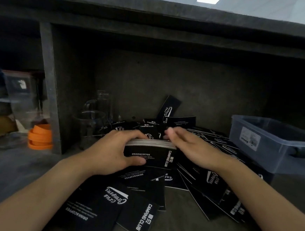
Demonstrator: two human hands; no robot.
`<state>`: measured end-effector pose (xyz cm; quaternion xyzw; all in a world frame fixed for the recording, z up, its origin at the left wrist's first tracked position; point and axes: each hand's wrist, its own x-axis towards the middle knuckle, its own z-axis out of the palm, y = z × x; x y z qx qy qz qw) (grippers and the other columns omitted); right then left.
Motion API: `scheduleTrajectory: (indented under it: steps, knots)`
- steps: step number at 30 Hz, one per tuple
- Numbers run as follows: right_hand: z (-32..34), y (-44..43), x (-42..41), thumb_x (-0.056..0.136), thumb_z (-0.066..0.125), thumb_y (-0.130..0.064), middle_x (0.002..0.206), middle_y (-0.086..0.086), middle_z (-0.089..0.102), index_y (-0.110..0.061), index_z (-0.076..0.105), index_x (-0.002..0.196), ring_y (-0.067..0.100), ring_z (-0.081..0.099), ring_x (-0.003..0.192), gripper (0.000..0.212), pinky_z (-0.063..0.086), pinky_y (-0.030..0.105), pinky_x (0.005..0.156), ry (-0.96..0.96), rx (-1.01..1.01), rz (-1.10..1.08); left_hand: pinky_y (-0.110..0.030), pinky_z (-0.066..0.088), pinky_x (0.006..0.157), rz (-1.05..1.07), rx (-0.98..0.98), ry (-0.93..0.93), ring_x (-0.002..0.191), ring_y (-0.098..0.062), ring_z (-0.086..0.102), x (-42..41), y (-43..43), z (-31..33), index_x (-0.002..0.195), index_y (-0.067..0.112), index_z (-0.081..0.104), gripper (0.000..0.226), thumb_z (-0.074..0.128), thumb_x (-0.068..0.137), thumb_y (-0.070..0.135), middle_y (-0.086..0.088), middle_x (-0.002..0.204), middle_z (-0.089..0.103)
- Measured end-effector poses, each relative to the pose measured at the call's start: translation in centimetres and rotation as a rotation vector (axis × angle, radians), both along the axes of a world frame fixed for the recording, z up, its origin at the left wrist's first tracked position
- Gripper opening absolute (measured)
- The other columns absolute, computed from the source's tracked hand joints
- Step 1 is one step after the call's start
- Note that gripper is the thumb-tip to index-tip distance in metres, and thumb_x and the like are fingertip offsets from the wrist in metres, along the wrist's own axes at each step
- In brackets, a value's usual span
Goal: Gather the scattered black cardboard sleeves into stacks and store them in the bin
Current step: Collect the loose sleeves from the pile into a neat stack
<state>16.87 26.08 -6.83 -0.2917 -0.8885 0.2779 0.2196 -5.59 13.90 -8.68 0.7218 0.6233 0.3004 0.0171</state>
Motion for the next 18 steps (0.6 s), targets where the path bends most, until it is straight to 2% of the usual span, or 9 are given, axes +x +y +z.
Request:
scheduleTrajectory:
  steps: [2,3,4,5,7,9,12,15,18]
  knots:
    - [0.6,1.1,1.0,0.093,0.042,-0.069,0.122,-0.006,0.068,-0.027,0.061,0.127,0.01,0.063,0.116,0.057,0.047,0.035,0.107,-0.004,0.073,-0.141,-0.028,0.054,0.097,0.036,0.034,-0.045,0.101,0.009,0.065,-0.2,-0.1,0.0,0.12,0.04,0.064,0.047,0.085,0.078,0.04,0.025,0.107,0.072]
    - [1.0,1.5,1.8,0.094,0.05,-0.065,0.128,-0.004,0.066,-0.027,0.058,0.132,0.013,0.061,0.12,0.055,0.047,0.033,0.107,-0.079,0.097,-0.185,-0.028,0.054,0.096,0.062,0.059,-0.066,0.1,0.01,0.065,-0.3,-0.2,0.1,0.119,0.04,0.065,0.046,0.086,0.078,0.039,0.024,0.106,0.072]
    - [1.3,1.9,2.7,0.09,0.058,-0.065,0.14,-0.002,0.06,-0.027,0.051,0.141,0.015,0.057,0.128,0.065,0.045,0.033,0.109,-0.203,0.089,-0.202,-0.028,0.053,0.096,0.094,0.083,-0.083,0.099,0.009,0.064,-0.4,-0.2,0.2,0.118,0.04,0.065,0.045,0.085,0.078,0.039,0.024,0.105,0.071]
    - [1.5,2.3,3.5,0.083,0.065,-0.069,0.152,-0.002,0.048,-0.028,0.04,0.151,0.017,0.048,0.138,0.083,0.041,0.034,0.113,-0.349,0.047,-0.194,-0.027,0.053,0.095,0.125,0.106,-0.097,0.098,0.008,0.064,-0.5,-0.2,0.4,0.118,0.04,0.065,0.045,0.085,0.078,0.039,0.024,0.103,0.071]
    - [2.0,2.4,4.5,0.069,0.073,-0.076,0.165,-0.003,0.028,-0.035,0.022,0.159,0.02,0.033,0.149,0.111,0.033,0.037,0.12,-0.562,-0.067,-0.167,-0.027,0.053,0.093,0.174,0.138,-0.126,0.096,0.006,0.064,-0.7,-0.2,0.7,0.119,0.039,0.065,0.045,0.084,0.078,0.04,0.023,0.102,0.07]
    - [1.9,2.5,4.5,0.066,0.078,-0.073,0.168,-0.003,0.021,-0.037,0.016,0.16,0.021,0.027,0.152,0.119,0.03,0.039,0.122,-0.569,-0.098,-0.156,-0.026,0.053,0.092,0.197,0.14,-0.145,0.096,0.005,0.064,-0.8,-0.2,0.7,0.119,0.038,0.065,0.046,0.085,0.078,0.04,0.022,0.101,0.07]
    - [0.8,3.0,3.6,0.07,0.076,-0.072,0.167,-0.001,0.025,-0.031,0.02,0.16,0.02,0.029,0.151,0.113,0.031,0.037,0.121,-0.482,0.012,-0.203,-0.028,0.054,0.092,0.2,0.071,-0.147,0.096,0.005,0.065,-0.7,-0.2,0.5,0.118,0.04,0.064,0.046,0.086,0.077,0.038,0.022,0.101,0.071]
    - [-0.3,3.4,2.8,0.077,0.071,-0.071,0.162,0.0,0.034,-0.031,0.031,0.157,0.02,0.035,0.148,0.098,0.033,0.036,0.12,-0.413,0.151,-0.189,-0.029,0.054,0.095,0.198,0.033,-0.135,0.097,0.006,0.065,-0.6,-0.2,0.2,0.117,0.042,0.064,0.047,0.087,0.076,0.04,0.024,0.102,0.071]
    - [-0.4,3.4,2.2,0.09,0.061,-0.065,0.141,-0.001,0.06,-0.033,0.047,0.148,0.017,0.056,0.13,0.068,0.046,0.036,0.109,-0.424,0.392,-0.153,-0.03,0.054,0.095,0.195,0.023,-0.143,0.096,0.007,0.066,-0.6,-0.3,0.3,0.116,0.042,0.064,0.047,0.087,0.075,0.04,0.024,0.101,0.072]
